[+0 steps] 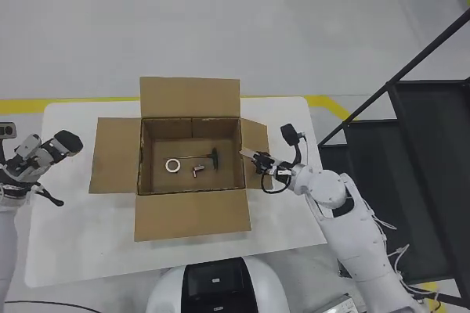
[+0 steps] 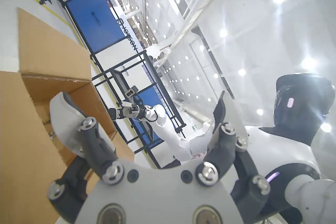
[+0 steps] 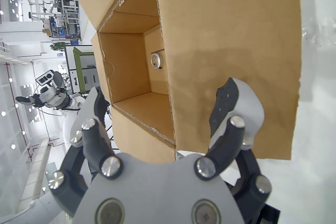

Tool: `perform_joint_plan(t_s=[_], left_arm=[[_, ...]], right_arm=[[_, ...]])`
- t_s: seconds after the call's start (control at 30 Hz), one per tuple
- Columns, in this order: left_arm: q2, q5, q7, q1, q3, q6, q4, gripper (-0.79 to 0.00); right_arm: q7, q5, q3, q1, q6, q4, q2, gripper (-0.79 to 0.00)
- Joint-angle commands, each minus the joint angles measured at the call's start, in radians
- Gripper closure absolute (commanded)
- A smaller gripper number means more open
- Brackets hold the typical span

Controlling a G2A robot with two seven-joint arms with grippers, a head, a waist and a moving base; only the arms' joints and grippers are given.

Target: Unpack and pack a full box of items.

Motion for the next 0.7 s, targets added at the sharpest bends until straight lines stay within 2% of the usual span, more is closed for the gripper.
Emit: perform_joint_plan(t_s=[0.0,0.2,0.33,0.53,0.67], left_arm=[[0.001,-0.007,0.003,0.0,-0.01,-0.003,0.01,-0.785],[0.001,-0.015,0.027,0.001,-0.022,-0.027,0.041,-0.785],[0.001,-0.015,0.027,0.001,-0.022,-0.027,0.041,-0.785],[0.001,-0.015,0.027,0.001,-0.022,-0.027,0.041,-0.785],[0.001,-0.015,0.027,0.001,-0.022,-0.027,0.041,-0.785]], right_arm=[[-0.012,-0.009,0.001,-0.006,-0.011,-0.032,0.002,-0.785],[0.0,-0.054,-0.021,-0.041,-0.046,-0.17,0.008,-0.785],[0.055,-0.069,-0.076,-0.008,-0.096,-0.186,0.008,-0.785],[0.122,-0.117,-0.23,0.15,-0.087,-0.101,-0.01,-0.785],[0.178,-0.176,-0.348,0.288,-0.013,-0.011,-0.032,-0.785]])
